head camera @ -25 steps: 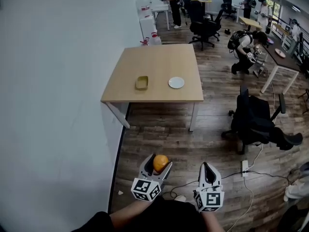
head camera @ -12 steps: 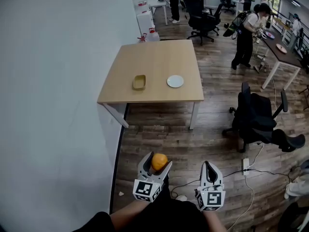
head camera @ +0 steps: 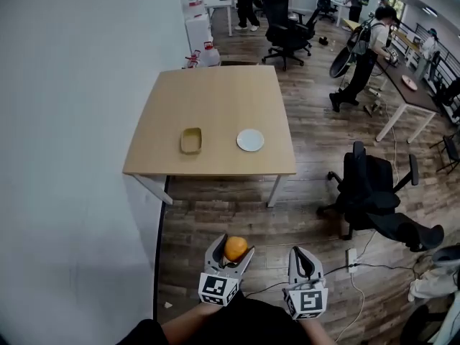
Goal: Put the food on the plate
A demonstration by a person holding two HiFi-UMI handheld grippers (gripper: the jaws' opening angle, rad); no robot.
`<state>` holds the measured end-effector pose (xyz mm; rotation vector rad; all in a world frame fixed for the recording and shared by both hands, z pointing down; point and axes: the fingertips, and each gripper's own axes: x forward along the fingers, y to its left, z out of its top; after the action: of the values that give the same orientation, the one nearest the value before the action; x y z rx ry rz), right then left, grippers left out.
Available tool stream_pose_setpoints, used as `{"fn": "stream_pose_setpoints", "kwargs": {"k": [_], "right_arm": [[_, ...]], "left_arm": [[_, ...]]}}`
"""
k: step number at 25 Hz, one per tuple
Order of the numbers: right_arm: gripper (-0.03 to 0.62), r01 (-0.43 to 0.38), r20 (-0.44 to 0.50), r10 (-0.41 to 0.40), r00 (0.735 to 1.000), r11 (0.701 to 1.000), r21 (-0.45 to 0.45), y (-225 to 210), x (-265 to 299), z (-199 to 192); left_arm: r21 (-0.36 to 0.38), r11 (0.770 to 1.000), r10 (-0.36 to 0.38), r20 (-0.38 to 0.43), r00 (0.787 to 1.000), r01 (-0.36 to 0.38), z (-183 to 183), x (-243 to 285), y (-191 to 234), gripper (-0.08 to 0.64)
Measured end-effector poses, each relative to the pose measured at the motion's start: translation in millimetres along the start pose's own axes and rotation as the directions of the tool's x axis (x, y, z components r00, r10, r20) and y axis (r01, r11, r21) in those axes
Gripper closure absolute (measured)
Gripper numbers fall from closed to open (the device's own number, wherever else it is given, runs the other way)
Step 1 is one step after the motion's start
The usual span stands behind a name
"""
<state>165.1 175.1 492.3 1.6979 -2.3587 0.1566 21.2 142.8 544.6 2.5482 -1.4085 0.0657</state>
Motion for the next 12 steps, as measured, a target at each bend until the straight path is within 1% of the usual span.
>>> {"fn": "stream_pose_setpoints", "kwargs": {"k": [3, 8, 12], "right_arm": [[0.532, -0.013, -0.022, 0.013, 1.0, 1.0, -0.018, 7.1, 44.1, 10.3], [0.532, 0.01, -0.067, -0.013, 0.998, 0.999, -0.044, 6.8, 97.2, 19.3], [0.532, 0.04, -0.101, -0.044, 0.994, 0.998, -0.041, 5.4, 134.9, 21.5]], "left_arm": [[-0.024, 1.0, 0.002, -0.009, 1.0, -0.003, 7.2, 20.2, 35.0, 0.229], [-0.086, 0.996, 0.005, 0.009, 1.0, -0.005, 30.2, 47.6, 89.9, 0.229], [-0.073, 0.997, -0.007, 0.031, 0.999, 0.009, 46.2, 66.5, 124.9, 0.23]]}}
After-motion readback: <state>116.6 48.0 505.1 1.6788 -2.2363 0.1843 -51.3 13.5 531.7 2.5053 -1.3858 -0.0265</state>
